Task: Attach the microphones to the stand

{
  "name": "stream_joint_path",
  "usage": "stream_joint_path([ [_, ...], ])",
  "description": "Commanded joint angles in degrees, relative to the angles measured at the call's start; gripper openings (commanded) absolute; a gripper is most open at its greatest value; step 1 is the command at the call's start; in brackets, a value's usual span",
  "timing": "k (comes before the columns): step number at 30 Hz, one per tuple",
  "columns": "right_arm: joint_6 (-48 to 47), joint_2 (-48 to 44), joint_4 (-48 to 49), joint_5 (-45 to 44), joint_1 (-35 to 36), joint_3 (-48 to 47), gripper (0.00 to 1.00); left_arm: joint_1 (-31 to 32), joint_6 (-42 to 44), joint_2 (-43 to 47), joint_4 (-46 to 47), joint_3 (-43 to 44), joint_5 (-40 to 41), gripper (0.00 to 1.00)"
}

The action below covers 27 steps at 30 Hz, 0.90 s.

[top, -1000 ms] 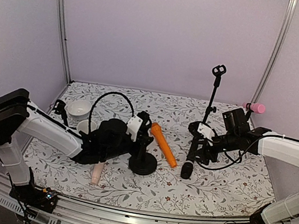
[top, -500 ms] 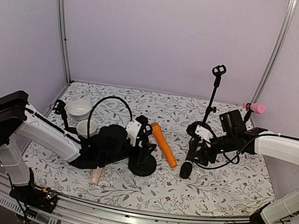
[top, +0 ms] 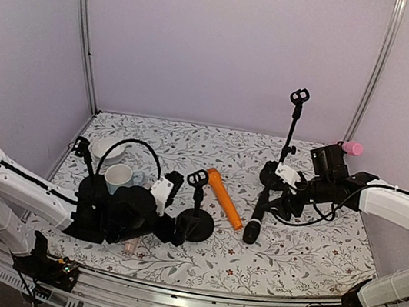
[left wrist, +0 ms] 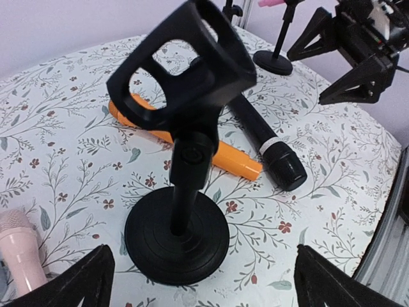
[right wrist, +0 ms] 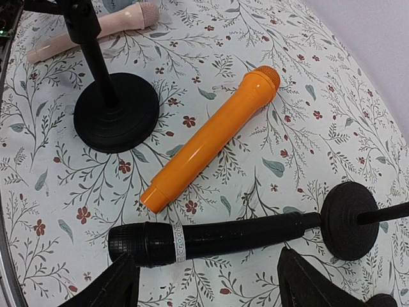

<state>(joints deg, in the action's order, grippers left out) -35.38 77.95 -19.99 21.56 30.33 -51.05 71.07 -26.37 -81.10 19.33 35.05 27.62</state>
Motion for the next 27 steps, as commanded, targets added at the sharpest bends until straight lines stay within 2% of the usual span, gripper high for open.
stream_joint_path([
  [1, -0.3, -2.8, -4.8, 2.2, -0.2, -1.0, 0.77, 1.7, -1.3, 4.2, -7.5, -1.1, 5.9, 0.99],
  [13, -1.6, -2.8, -6.4, 5.1, 0.5, -0.9, 0.78, 1.6, -0.4, 12.0, -14.6, -0.7, 10.2, 0.99],
  [18, 2.5, 3.1, -5.7, 7.0, 1.0, -5.9, 0.74, 1.5, -0.1, 16.1, -22.6, 3.1, 13.1, 0.99],
  [21, 8.5, 7.1, -1.7, 5.9, 2.5, -6.0, 0.73, 1.2, 2.3, 18.4, -24.2, 5.5, 15.7, 0.99],
  [25, 8.8, 14.6, -2.3, 0.9, 5.4, -10.1, 0.73, 0.1, 3.1, 19.5, -25.0, 8.4, 20.6, 0.99],
  [27, 10.2, 18.6, -3.1, 0.7, 6.0, -13.2, 0.74, -1.7, 2.8, 19.5, -25.2, 9.5, 19.8, 0.99],
])
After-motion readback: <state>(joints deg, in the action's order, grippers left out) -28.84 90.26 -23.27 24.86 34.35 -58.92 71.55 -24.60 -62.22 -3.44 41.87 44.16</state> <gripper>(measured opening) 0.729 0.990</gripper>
